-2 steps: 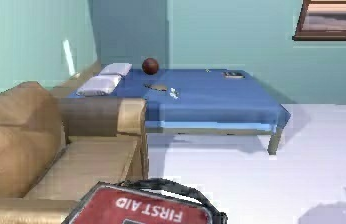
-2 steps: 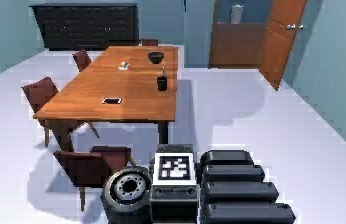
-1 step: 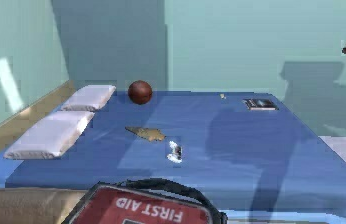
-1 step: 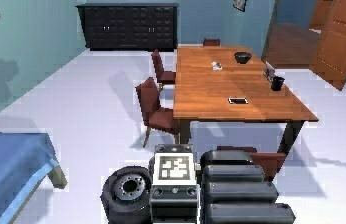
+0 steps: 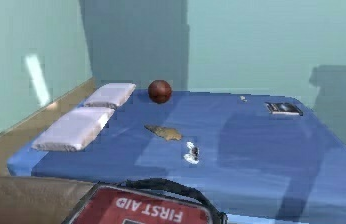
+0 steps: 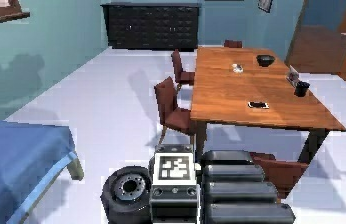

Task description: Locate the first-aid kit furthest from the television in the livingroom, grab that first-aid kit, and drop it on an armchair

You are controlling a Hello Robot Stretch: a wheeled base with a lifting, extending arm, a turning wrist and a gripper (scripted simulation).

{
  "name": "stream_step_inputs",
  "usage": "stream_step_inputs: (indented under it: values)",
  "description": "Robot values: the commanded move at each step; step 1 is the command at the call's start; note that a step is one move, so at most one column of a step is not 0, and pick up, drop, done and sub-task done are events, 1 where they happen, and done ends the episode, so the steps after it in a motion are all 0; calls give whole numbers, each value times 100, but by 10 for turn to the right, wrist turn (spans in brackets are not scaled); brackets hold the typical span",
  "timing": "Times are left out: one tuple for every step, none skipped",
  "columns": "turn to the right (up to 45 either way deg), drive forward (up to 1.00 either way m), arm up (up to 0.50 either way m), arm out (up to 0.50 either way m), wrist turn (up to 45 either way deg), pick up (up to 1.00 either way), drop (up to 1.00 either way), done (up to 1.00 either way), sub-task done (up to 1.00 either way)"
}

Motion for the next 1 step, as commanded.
stream_step_inputs:
  values:
    - [0, 15, 0, 0, 0, 0, 0, 0, 0]
